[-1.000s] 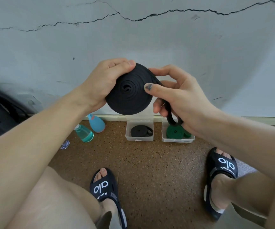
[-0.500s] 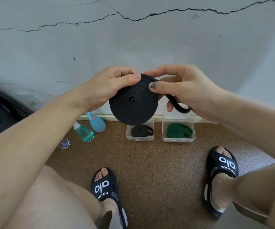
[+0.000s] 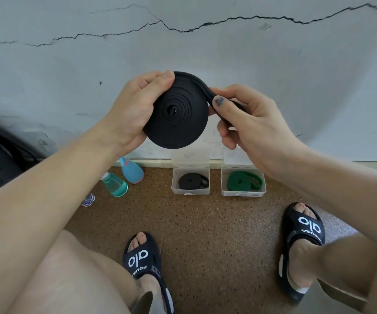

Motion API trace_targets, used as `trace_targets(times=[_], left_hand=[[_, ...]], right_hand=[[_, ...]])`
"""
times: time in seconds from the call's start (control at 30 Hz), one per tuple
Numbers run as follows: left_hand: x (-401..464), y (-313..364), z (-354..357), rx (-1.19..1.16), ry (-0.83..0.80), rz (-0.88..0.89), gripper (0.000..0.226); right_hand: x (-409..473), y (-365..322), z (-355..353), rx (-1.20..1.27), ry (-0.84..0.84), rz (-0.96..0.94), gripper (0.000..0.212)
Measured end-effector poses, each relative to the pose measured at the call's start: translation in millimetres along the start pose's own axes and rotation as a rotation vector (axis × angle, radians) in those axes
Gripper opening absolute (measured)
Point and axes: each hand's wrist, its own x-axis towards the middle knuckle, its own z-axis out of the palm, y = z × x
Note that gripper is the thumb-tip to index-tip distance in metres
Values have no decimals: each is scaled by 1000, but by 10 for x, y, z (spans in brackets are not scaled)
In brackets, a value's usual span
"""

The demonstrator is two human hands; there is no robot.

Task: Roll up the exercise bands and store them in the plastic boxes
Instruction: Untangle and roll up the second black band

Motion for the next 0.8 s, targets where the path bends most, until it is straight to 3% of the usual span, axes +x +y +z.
trace_targets(times=[0.3,0.5,0.63,0.8], left_hand=[[15,33,137,-114,123,-50,50],[55,-35,355,-233,256,-126,40],[102,-109,448,-231,345,-129,40],[114,-191,345,-122,223,-226,38]], right_hand=[[97,-67,85,111,96,27,20],[67,-6,337,167,189,68,30],[58,48,467,45,261,57,40],[133,69,422,-104,264,39,33]])
